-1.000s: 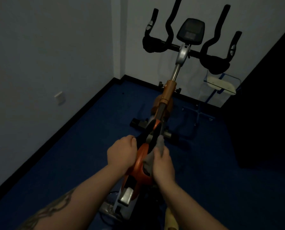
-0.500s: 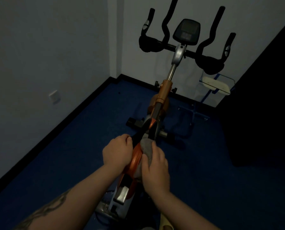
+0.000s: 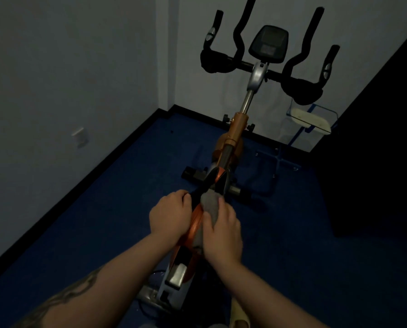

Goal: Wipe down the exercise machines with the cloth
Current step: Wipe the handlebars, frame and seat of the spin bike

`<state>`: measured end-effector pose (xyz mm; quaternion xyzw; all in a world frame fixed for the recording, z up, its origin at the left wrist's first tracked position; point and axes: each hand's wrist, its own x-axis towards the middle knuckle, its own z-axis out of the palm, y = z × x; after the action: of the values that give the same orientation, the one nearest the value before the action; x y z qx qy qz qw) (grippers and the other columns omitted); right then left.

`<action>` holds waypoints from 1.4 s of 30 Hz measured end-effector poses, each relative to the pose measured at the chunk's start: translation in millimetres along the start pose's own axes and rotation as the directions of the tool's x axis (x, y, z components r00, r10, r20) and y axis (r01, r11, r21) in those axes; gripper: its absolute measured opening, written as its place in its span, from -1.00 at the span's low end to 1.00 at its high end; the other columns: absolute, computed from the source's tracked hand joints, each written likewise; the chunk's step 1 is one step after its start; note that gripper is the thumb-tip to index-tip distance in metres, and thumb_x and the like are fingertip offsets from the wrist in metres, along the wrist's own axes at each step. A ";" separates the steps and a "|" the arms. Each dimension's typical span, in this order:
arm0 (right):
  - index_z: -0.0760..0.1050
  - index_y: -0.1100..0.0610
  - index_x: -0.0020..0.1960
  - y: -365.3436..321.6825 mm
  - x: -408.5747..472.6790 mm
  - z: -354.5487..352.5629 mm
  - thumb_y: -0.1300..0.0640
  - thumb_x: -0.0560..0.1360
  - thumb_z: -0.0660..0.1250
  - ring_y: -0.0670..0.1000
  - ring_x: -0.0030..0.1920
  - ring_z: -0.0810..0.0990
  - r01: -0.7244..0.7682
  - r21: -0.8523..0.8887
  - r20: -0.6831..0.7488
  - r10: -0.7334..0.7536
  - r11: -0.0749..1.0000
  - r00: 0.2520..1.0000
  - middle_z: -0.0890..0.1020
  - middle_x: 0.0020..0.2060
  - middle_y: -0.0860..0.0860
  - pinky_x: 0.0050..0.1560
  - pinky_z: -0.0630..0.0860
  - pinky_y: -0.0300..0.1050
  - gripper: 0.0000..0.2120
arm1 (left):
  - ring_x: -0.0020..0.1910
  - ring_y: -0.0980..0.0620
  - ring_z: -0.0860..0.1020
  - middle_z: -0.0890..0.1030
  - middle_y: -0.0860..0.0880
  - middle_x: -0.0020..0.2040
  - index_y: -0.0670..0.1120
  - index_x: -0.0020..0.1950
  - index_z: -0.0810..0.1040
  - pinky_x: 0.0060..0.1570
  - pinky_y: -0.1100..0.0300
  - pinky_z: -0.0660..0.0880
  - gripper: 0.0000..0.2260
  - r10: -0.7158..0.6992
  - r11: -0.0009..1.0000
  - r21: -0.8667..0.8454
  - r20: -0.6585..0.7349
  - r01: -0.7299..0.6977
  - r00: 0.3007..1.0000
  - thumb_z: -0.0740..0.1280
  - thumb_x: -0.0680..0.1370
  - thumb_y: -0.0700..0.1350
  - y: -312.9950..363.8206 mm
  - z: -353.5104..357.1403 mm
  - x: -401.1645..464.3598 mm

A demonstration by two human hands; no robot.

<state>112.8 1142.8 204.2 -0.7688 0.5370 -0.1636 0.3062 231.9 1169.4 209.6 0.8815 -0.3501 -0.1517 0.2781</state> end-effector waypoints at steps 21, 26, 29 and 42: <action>-0.13 -0.12 0.57 -3.7 -21.6 -8.5 -0.25 0.57 -0.23 0.03 0.51 0.01 0.038 -0.129 0.146 -0.019 0.991 0.989 -0.08 0.56 -0.10 0.47 0.14 0.03 -0.41 | 0.08 0.07 0.53 0.60 0.06 0.13 0.06 0.23 0.54 -0.11 0.16 0.35 -0.70 0.017 0.999 -0.030 -0.014 -0.018 1.000 0.06 0.66 0.03 -4.2 0.2 1.5; 0.01 -0.14 0.56 1.2 36.4 -7.1 -0.19 0.64 -0.08 0.04 0.37 0.37 -0.101 0.052 0.142 0.093 0.994 0.986 0.23 0.51 -0.05 0.18 0.35 -0.06 -0.49 | 0.06 0.08 0.53 0.61 0.06 0.11 0.06 0.24 0.54 -0.10 0.16 0.36 -0.69 0.014 1.000 -0.022 -0.007 -0.014 1.000 0.06 0.65 0.02 -4.3 0.8 2.0; 0.18 -0.14 0.48 7.2 20.2 -7.1 -0.18 0.63 -0.02 -0.02 0.26 0.44 -0.191 0.228 0.114 0.168 0.955 0.979 0.39 0.40 -0.04 0.16 0.38 -0.08 -0.56 | 0.05 0.09 0.52 0.61 0.06 0.11 0.07 0.23 0.54 -0.13 0.19 0.32 -0.70 0.013 0.999 -0.036 -0.013 -0.013 1.000 0.06 0.66 0.01 -4.3 -0.3 -0.2; -0.23 0.08 0.58 -8.4 21.3 -8.4 -0.19 0.63 -0.08 0.10 0.46 0.23 -0.023 -0.156 0.210 0.056 0.987 0.976 0.01 0.57 0.03 0.35 0.32 0.05 -0.35 | 0.11 0.09 0.52 0.59 0.08 0.18 0.09 0.28 0.52 -0.08 0.18 0.37 -0.70 0.003 0.999 -0.050 -0.024 -0.004 1.000 0.08 0.65 0.03 -4.7 0.6 -1.1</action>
<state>121.9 1122.6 214.4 -0.7924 0.5272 -0.0324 0.3054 233.3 1172.8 206.4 0.8756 -0.3442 -0.1492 0.3045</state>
